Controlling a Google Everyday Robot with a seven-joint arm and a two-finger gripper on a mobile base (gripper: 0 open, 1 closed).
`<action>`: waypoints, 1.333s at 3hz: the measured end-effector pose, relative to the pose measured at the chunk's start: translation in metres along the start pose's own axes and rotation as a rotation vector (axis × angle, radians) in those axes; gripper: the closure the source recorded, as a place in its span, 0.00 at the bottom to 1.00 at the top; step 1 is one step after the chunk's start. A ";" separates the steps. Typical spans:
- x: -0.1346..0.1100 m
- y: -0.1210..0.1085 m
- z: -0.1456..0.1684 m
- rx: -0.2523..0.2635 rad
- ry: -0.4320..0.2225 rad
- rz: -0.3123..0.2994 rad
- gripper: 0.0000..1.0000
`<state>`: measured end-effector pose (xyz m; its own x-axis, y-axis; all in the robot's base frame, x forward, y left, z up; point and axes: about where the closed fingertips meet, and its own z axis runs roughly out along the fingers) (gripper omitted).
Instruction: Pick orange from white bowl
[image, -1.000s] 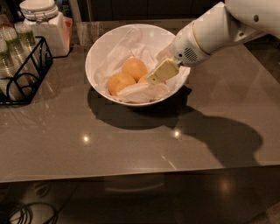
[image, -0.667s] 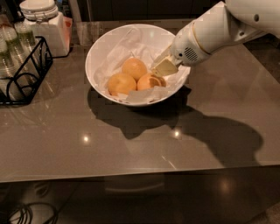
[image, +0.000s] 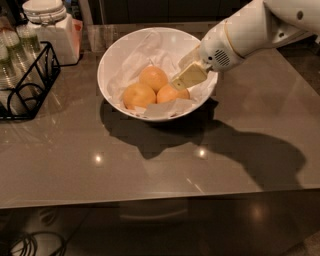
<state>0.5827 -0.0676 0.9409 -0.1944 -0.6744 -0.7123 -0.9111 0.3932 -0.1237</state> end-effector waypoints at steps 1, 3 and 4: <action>0.017 0.012 0.027 -0.074 -0.042 0.075 0.45; 0.029 0.023 0.049 -0.113 -0.065 0.131 0.44; 0.030 0.023 0.054 -0.118 -0.063 0.138 0.40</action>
Offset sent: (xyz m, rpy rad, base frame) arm -0.0154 0.0312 -0.0982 0.2034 0.2099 -0.0223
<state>0.5753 -0.0450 0.8795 -0.3005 -0.5773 -0.7592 -0.9146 0.4003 0.0576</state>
